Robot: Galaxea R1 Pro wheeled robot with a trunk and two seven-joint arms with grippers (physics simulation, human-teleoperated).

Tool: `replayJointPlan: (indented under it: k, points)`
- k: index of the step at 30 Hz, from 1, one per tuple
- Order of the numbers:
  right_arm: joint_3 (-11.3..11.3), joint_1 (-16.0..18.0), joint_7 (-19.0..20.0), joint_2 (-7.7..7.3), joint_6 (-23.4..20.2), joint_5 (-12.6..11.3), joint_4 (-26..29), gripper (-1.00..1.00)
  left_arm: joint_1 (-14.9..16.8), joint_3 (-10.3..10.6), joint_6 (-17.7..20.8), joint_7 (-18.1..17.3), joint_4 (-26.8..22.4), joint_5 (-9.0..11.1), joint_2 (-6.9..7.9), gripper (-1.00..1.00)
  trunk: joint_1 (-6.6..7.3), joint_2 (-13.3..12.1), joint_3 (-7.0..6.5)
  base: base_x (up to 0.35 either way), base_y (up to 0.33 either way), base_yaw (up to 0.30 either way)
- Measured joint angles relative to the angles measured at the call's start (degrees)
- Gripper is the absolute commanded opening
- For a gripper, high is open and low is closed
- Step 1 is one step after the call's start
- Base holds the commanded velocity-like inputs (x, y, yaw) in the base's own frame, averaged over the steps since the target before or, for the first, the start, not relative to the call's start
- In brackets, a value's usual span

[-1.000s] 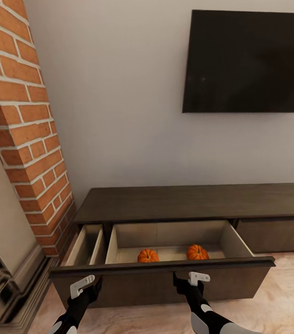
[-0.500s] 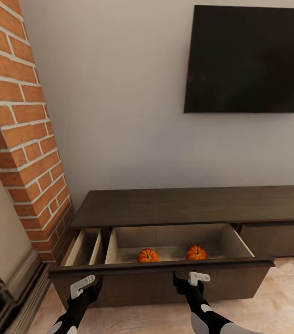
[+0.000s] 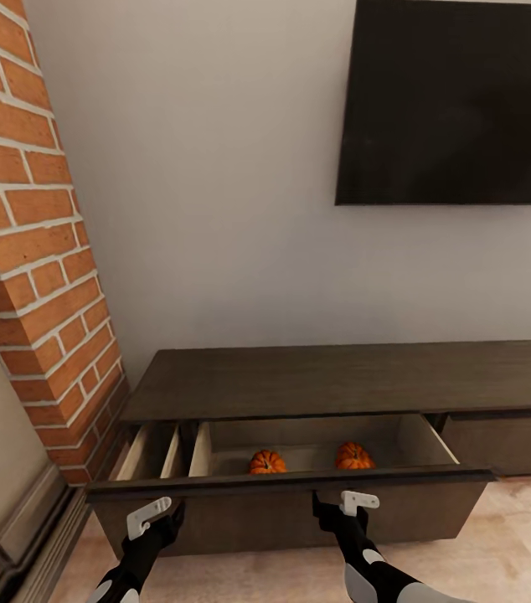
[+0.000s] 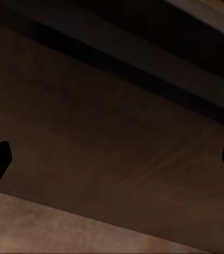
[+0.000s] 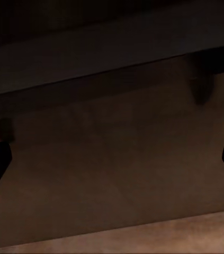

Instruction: Place each of the two pumpkins and all three candles from the living room inside a cabinet in the living room (use any cabinet), then make sure every cabinet is closed, and position the cauldron so it is next to a table in the living room.

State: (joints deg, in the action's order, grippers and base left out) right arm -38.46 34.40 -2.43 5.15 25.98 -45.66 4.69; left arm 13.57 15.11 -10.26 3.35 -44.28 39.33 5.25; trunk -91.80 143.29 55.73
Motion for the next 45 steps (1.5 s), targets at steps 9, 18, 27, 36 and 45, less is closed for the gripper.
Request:
replayJointPlan:
  k: [9,18,27,36,45]
  points:
    - [0.03,0.00,0.00,0.01,0.01,-0.05,-0.01,1.00,0.01,-0.02,0.06,-0.01,0.00,0.01,0.02,1.00,0.00,0.00,0.00,0.163,0.000,0.000]
    - [0.04,0.00,0.00,0.01,0.00,-0.03,0.00,1.00,0.01,-0.04,0.07,0.00,0.00,-0.01,0.02,1.00,0.00,0.00,0.00,0.163,0.000,0.000]
    - [0.02,0.00,-0.01,0.02,0.01,-0.04,-0.01,1.00,0.01,-0.09,0.09,-0.01,0.00,0.00,0.02,1.00,0.00,0.00,0.00,0.162,0.000,0.000]
    - [0.08,0.00,-0.01,0.01,-0.01,-0.02,0.00,1.00,0.01,-0.04,0.09,-0.01,0.07,-0.01,0.00,1.00,0.00,0.00,0.00,0.137,0.000,0.000]
    - [0.18,0.00,-0.03,-0.01,0.02,-0.12,-0.01,1.00,0.01,-0.05,-0.03,0.03,0.13,-0.01,0.02,1.00,0.00,0.00,0.00,0.060,0.000,0.000]
